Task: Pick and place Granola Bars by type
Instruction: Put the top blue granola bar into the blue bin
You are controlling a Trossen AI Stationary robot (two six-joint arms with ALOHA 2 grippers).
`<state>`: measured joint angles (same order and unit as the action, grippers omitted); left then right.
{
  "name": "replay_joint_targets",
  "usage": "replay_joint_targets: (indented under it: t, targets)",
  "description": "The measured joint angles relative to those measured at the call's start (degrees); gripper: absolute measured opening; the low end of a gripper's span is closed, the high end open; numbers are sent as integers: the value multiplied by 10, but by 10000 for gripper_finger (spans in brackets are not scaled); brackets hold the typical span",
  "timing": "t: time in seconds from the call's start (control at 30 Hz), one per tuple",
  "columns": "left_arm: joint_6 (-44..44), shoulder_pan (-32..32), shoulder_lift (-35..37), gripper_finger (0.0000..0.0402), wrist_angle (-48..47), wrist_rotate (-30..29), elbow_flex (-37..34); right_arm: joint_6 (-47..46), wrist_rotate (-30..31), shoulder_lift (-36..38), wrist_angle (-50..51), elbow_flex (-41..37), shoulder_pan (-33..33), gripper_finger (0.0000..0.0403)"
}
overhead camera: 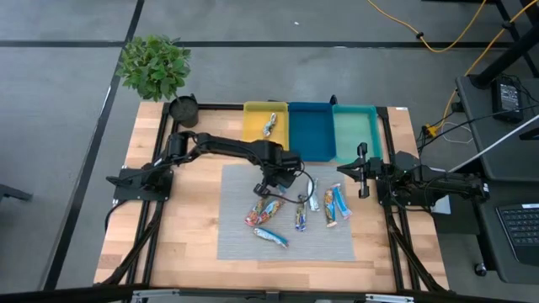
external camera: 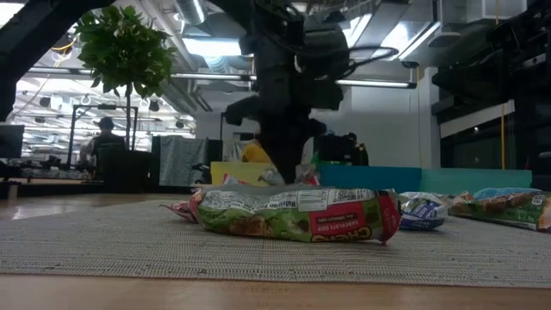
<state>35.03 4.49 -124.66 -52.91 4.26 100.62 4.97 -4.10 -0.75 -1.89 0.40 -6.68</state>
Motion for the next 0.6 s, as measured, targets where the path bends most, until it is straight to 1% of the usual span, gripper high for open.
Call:
replay_joint_targets:
  t: [0.6]
  targets:
    - [-8,-20,2,11,-88,6,141,0,0,0,0,0,0,24]
